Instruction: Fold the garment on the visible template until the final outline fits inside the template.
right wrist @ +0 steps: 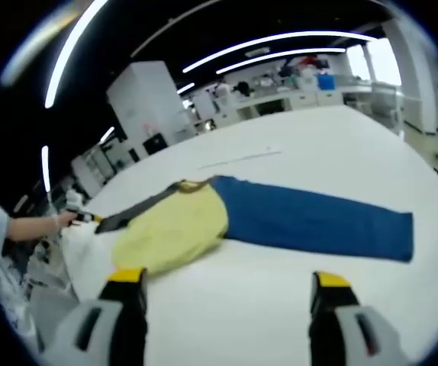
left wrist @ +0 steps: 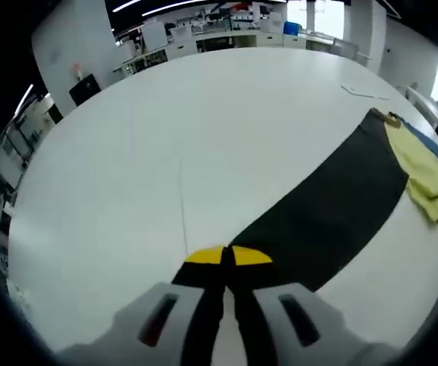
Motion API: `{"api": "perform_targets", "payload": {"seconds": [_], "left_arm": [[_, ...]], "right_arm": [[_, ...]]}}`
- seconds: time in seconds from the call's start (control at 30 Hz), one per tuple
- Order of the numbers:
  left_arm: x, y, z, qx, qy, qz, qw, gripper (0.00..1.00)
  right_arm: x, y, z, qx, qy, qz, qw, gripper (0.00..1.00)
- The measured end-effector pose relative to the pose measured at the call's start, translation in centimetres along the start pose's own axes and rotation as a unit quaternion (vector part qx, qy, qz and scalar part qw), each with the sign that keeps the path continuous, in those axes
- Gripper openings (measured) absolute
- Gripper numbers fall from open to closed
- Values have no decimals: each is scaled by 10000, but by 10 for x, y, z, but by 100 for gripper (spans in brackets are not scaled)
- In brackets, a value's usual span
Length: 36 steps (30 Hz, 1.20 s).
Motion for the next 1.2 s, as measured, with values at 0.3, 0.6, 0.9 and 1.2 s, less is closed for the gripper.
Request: {"api": "perform_targets", "payload": {"seconds": [0.3, 0.6, 0.9, 1.2], "left_arm": [[-13, 0, -12, -192, 48, -20, 9998, 0], [-11, 8, -1, 153, 170, 313, 9992, 9], [14, 22, 22, 932, -508, -57, 9943, 35], [49, 45, 52, 1820, -1513, -340, 9710, 59]], "right_arm": [[3, -2, 5, 63, -73, -83, 9999, 88], [6, -5, 17, 166, -117, -190, 9996, 88], [4, -6, 19, 238, -72, -245, 9994, 88], [-10, -3, 12, 106, 121, 11, 9999, 89]]}}
Point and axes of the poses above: the point that each gripper's makers call its tool centre point, and the gripper's own axes: z roughly backward along the fingers, x roughly to its right, y roughly out of its top, the point moved 5 cm from there along z, roughly backward along the fingers, and after that the axes turned 4 degrees about y, right-handed, at the moved point
